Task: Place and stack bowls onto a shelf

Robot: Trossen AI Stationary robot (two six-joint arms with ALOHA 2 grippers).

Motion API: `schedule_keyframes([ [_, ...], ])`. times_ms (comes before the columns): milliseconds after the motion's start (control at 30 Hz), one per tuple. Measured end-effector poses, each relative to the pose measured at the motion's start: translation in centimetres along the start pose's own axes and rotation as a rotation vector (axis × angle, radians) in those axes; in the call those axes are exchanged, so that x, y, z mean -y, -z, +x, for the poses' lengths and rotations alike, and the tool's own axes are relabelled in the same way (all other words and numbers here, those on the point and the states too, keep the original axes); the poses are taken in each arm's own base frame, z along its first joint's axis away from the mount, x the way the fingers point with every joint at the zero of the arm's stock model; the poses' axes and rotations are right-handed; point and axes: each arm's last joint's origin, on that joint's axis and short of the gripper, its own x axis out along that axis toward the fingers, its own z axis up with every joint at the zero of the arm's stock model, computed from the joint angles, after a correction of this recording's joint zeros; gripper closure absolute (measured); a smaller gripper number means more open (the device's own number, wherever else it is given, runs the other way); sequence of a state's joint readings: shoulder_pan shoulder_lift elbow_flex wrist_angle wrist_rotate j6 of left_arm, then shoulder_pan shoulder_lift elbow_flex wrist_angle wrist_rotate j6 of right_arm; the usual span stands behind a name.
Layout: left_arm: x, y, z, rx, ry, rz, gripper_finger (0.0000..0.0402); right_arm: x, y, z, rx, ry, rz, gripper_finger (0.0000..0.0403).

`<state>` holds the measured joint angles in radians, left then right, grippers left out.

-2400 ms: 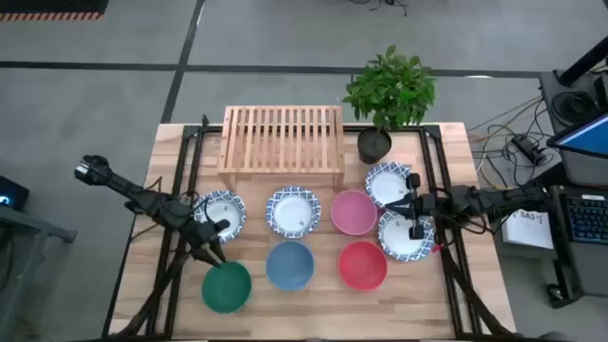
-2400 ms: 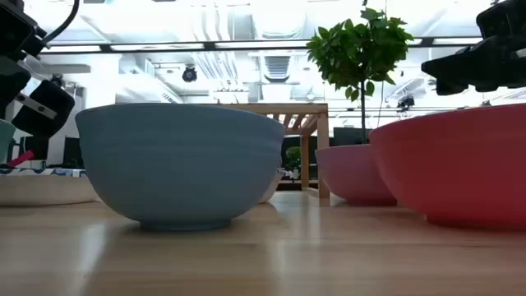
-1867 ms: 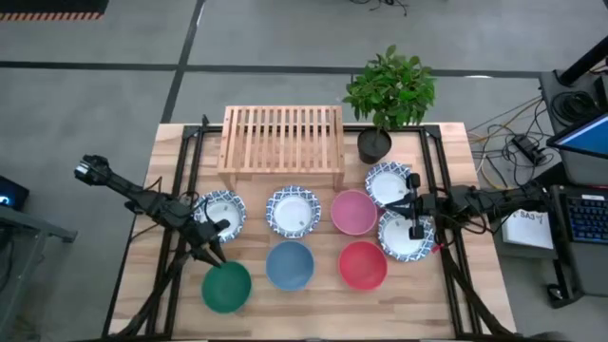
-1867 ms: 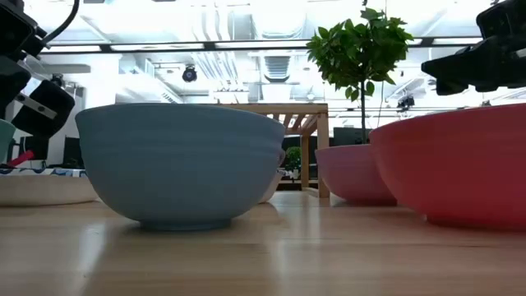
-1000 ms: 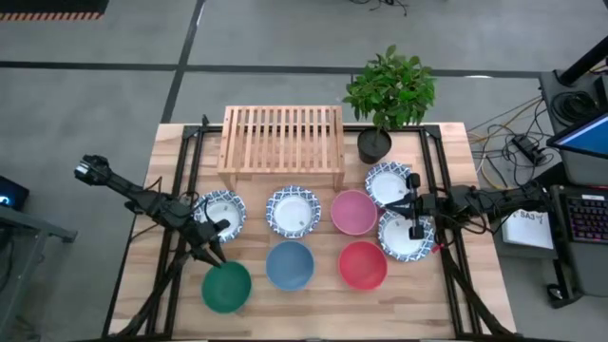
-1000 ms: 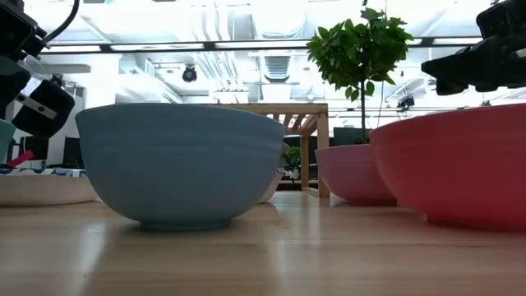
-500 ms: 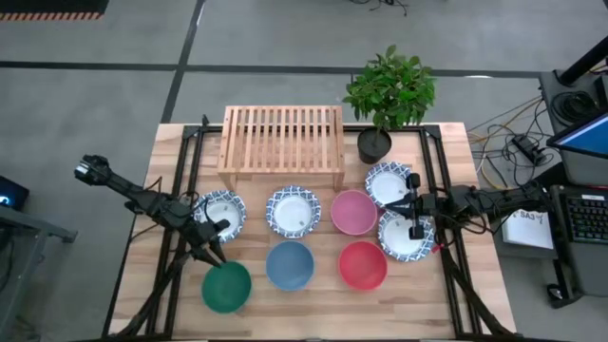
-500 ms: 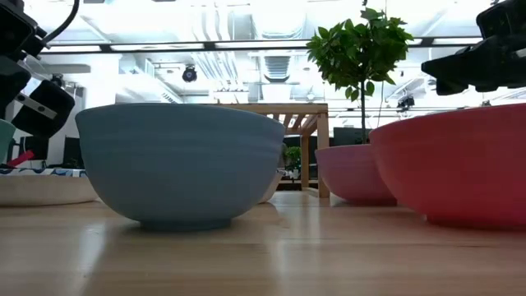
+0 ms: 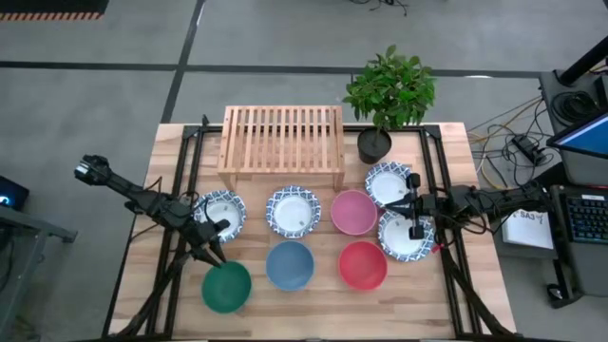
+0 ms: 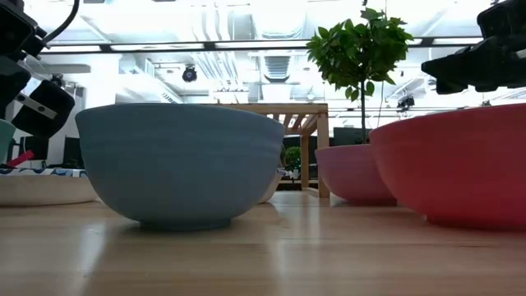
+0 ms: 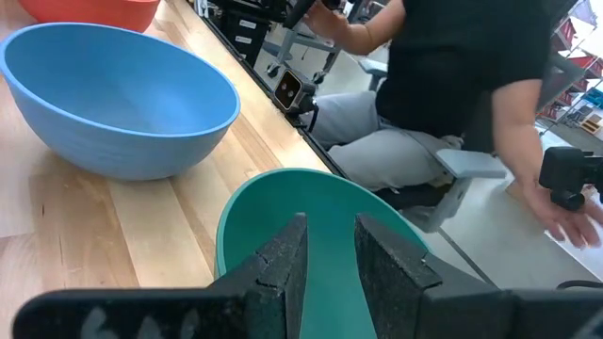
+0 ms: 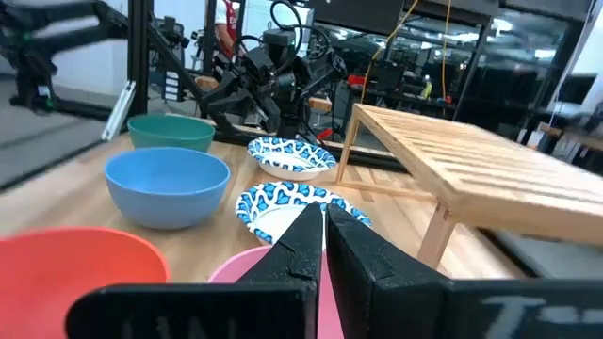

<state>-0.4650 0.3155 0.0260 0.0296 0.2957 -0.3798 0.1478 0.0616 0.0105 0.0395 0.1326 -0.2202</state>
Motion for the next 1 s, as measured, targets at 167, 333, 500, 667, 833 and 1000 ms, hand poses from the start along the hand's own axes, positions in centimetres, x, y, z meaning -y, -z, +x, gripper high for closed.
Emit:
schedule_keyframes([
  [167, 0.0, -0.2, 0.0, 0.037, -0.036, 0.006, 0.0327, 0.0, 0.0, 0.0, 0.001, -0.004, -0.049, 0.0394],
  [333, 0.8, -2.1, -0.2, 0.225, 0.036, 0.062, 0.0327, 0.0, 0.0, 0.0, 0.001, -0.01, 0.581, 0.0394],
  [500, 1.4, -3.3, -0.7, 0.357, 0.09, 0.101, 0.0327, 0.0, 0.0, 0.0, 0.002, -0.003, 0.827, 0.0394],
  [667, 1.4, -3.2, -0.6, 0.332, 0.123, -0.004, 0.0327, -0.3, -0.1, 0.0, -0.006, -0.029, 0.886, 0.0394],
  [833, 1.3, -2.9, -0.4, 0.295, 0.131, -0.092, 0.0327, -0.7, -0.2, -0.1, -0.013, -0.071, 0.909, 0.0394],
  [1000, 1.2, -2.9, -0.4, 0.288, 0.126, -0.095, 0.0327, -1.1, -0.7, -0.2, 0.021, -0.131, 0.88, 0.0394],
])
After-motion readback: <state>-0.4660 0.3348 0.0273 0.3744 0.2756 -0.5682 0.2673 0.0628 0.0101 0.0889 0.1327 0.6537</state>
